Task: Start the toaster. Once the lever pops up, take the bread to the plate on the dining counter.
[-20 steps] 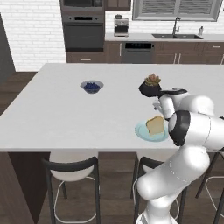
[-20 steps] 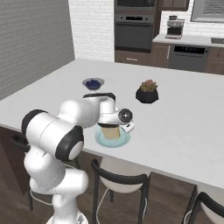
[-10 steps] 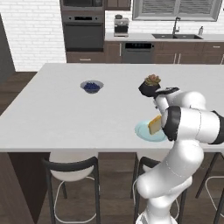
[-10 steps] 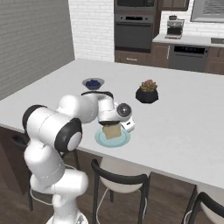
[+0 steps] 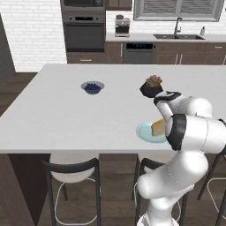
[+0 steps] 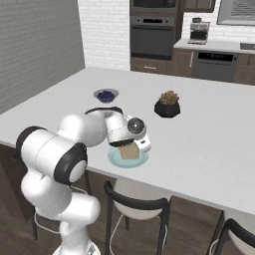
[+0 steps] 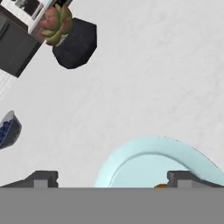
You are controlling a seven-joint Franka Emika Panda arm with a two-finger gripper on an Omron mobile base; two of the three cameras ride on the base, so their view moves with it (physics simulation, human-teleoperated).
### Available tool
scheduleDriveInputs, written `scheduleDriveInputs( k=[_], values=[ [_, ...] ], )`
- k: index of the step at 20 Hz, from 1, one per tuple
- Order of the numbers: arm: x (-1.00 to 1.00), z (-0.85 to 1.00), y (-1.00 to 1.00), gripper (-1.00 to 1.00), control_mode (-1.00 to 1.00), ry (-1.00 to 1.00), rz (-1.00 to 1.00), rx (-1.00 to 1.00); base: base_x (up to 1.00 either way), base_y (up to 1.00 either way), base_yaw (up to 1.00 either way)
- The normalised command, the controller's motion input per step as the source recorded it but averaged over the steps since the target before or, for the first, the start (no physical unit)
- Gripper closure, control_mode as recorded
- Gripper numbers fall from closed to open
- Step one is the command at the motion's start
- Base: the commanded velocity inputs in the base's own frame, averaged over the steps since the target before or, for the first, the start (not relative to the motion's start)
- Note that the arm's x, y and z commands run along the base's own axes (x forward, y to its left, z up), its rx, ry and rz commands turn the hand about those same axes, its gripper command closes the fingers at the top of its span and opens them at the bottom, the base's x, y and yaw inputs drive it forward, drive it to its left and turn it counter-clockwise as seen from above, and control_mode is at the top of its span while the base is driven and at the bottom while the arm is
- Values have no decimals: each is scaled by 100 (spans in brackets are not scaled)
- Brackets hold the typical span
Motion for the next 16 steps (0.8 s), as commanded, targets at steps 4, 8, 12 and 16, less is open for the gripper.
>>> scheduleDriveInputs(
  k=[4,8,12,16],
  values=[
    [-78,-12,-5,-100,-100,1,-5,0,0,0,0],
    [-58,-29,-1,-100,-100,4,-2,0,0,0,0],
    [-47,-16,0,-100,-100,1,0,0,0,0,0],
    [-21,-2,0,-100,-100,1,0,0,0,0,0]
  ],
)
